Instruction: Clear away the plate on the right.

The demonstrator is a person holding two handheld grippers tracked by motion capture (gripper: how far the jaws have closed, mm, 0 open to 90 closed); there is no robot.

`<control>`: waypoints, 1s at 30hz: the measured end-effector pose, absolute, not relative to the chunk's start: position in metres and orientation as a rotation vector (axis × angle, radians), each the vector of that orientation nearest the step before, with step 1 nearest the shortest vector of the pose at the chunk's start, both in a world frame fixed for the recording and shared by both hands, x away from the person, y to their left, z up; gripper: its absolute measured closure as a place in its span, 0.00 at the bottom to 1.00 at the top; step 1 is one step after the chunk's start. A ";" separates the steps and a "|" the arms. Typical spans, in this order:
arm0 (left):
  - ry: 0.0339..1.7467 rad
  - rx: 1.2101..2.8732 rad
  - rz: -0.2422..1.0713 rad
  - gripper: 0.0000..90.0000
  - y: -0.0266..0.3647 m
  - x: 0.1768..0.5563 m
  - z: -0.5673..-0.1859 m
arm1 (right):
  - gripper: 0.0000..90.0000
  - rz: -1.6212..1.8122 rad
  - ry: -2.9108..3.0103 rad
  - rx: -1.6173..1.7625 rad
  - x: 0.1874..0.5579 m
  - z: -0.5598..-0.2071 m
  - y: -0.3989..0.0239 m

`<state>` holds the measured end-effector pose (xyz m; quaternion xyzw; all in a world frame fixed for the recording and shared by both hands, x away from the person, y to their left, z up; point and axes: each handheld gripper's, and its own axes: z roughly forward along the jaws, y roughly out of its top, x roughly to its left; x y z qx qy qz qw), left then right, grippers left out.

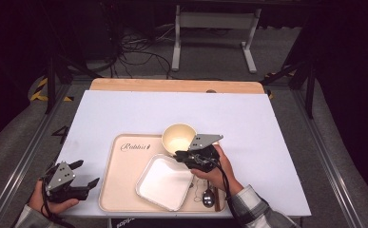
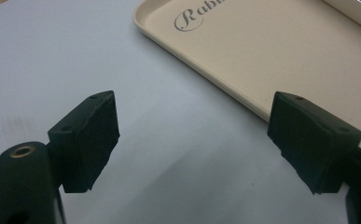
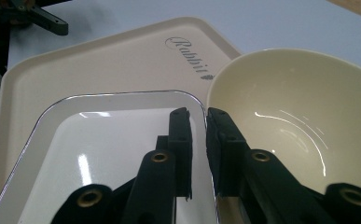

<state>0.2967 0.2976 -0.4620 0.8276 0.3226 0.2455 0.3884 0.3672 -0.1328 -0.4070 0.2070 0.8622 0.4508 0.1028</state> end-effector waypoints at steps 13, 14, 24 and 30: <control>0.824 2.108 0.622 0.19 0.297 0.297 -0.462 | 1.00 1.339 2.608 0.531 0.351 -0.404 -0.135; 0.824 2.107 0.623 0.19 0.297 0.297 -0.462 | 1.00 1.336 2.619 0.525 0.348 -0.404 -0.135; 0.824 2.107 0.623 0.19 0.296 0.297 -0.462 | 1.00 1.245 2.756 0.414 0.318 -0.417 -0.125; 0.822 2.107 0.624 0.19 0.296 0.296 -0.461 | 1.00 1.151 2.830 0.379 0.301 -0.430 -0.114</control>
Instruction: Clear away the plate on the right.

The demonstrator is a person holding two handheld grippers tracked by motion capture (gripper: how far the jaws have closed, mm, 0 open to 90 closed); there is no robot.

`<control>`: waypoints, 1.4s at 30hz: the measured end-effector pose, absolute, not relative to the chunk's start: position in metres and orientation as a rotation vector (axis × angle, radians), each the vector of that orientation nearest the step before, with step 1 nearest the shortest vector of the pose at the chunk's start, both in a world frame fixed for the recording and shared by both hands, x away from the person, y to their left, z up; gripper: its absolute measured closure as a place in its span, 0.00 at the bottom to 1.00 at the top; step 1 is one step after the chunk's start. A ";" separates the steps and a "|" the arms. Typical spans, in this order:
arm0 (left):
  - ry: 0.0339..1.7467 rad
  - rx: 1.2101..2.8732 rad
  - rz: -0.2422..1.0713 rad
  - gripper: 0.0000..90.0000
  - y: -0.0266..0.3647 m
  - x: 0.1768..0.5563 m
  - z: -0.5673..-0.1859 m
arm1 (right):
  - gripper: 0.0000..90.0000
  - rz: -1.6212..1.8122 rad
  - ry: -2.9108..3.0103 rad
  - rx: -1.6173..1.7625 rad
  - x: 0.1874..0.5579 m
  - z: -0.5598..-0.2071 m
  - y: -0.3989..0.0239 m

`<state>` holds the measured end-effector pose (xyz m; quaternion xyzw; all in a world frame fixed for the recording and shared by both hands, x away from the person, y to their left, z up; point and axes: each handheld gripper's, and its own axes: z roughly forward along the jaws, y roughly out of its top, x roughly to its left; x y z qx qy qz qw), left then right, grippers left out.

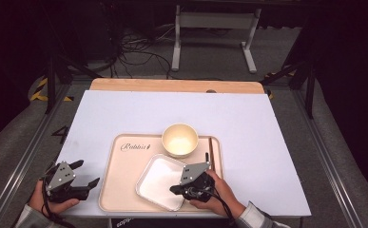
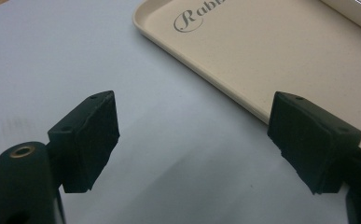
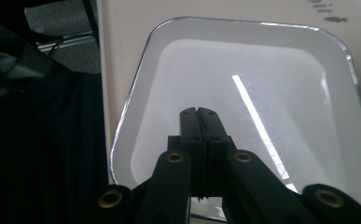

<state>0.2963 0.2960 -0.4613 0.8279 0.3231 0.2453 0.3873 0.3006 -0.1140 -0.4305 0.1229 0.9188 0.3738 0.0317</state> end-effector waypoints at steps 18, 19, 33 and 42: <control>0.824 2.108 0.624 0.19 0.294 0.295 -0.462 | 1.00 1.054 2.925 0.401 0.281 -0.444 -0.138; 0.826 2.107 0.624 0.19 0.294 0.295 -0.461 | 1.00 1.057 2.927 0.408 0.281 -0.444 -0.140; 0.823 2.103 0.615 0.19 0.294 0.296 -0.462 | 1.00 1.045 2.903 0.454 0.277 -0.443 -0.162; 0.825 2.097 0.623 0.20 0.295 0.296 -0.461 | 1.00 1.046 2.895 0.453 0.277 -0.443 -0.165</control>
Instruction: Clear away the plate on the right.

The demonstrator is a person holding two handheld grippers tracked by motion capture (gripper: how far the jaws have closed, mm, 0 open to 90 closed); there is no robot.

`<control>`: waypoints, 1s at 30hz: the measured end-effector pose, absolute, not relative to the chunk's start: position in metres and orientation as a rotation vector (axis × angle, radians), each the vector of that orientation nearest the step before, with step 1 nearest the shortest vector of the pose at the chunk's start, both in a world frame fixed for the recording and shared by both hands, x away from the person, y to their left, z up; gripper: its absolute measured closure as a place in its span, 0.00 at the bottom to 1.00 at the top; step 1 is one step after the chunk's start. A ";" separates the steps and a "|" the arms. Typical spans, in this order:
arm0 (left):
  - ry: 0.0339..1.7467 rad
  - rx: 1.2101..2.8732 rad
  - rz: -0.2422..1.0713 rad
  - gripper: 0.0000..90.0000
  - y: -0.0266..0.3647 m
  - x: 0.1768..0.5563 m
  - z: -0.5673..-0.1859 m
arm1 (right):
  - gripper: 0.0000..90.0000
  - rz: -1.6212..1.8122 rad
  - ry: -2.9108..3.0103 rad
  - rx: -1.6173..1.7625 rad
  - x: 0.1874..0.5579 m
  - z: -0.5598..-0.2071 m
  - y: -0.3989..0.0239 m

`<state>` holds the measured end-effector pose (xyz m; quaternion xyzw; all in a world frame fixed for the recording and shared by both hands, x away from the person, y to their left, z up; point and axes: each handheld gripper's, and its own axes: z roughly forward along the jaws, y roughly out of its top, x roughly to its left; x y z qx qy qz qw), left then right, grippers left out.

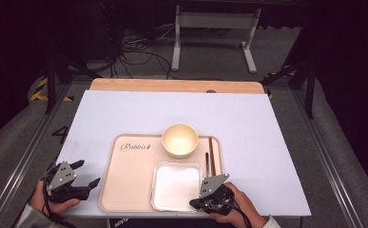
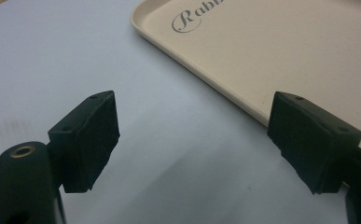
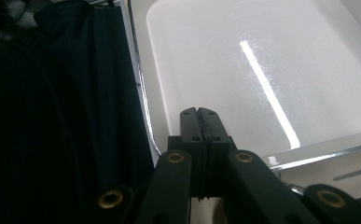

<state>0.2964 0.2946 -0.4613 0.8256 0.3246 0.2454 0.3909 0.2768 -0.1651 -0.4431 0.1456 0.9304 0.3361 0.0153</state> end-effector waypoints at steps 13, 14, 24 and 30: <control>0.812 2.101 0.620 0.19 0.297 0.298 -0.462 | 0.96 1.080 2.838 0.470 0.282 -0.438 -0.169; 0.814 2.099 0.620 0.19 0.297 0.298 -0.461 | 0.96 1.071 2.834 0.467 0.282 -0.438 -0.169; 0.811 2.109 0.613 0.20 0.295 0.299 -0.462 | 0.91 1.099 2.773 0.493 0.287 -0.432 -0.174; 0.816 2.107 0.610 0.20 0.295 0.300 -0.462 | 0.87 1.110 2.715 0.513 0.294 -0.425 -0.178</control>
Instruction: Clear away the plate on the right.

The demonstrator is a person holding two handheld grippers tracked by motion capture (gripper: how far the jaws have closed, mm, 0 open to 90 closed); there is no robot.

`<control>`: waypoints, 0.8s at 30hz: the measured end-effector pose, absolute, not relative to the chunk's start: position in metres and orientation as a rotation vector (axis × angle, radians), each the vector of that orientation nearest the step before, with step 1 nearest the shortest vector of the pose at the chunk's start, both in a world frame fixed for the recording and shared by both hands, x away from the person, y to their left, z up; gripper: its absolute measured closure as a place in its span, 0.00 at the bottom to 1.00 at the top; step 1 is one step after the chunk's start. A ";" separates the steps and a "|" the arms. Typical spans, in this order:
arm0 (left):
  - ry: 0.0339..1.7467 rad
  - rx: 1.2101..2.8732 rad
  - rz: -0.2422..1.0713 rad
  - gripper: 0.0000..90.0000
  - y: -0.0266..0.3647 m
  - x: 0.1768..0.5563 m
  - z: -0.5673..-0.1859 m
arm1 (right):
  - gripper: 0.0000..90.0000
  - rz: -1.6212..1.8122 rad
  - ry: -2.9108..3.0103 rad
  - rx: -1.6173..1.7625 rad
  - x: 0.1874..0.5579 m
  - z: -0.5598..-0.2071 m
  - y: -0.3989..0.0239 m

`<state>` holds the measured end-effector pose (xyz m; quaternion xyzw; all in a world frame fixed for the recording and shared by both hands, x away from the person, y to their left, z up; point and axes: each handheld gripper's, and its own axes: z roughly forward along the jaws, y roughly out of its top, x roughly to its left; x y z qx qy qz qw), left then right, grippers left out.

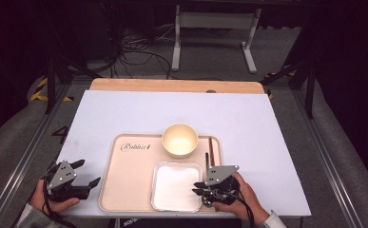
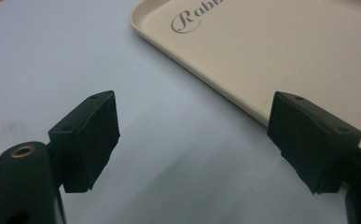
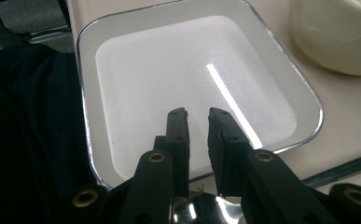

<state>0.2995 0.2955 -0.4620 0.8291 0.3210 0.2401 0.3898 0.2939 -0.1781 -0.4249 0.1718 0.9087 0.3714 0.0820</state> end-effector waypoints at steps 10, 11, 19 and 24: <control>0.815 2.110 0.613 0.20 0.294 0.299 -0.462 | 0.83 1.118 2.647 0.545 0.302 -0.417 -0.187; 0.815 2.111 0.614 0.20 0.294 0.299 -0.462 | 0.82 1.099 2.631 0.549 0.303 -0.417 -0.189; 0.814 2.113 0.612 0.20 0.294 0.300 -0.462 | 0.78 1.081 2.552 0.618 0.314 -0.412 -0.205; 0.812 2.112 0.612 0.20 0.294 0.299 -0.462 | 0.74 1.087 2.505 0.651 0.319 -0.409 -0.216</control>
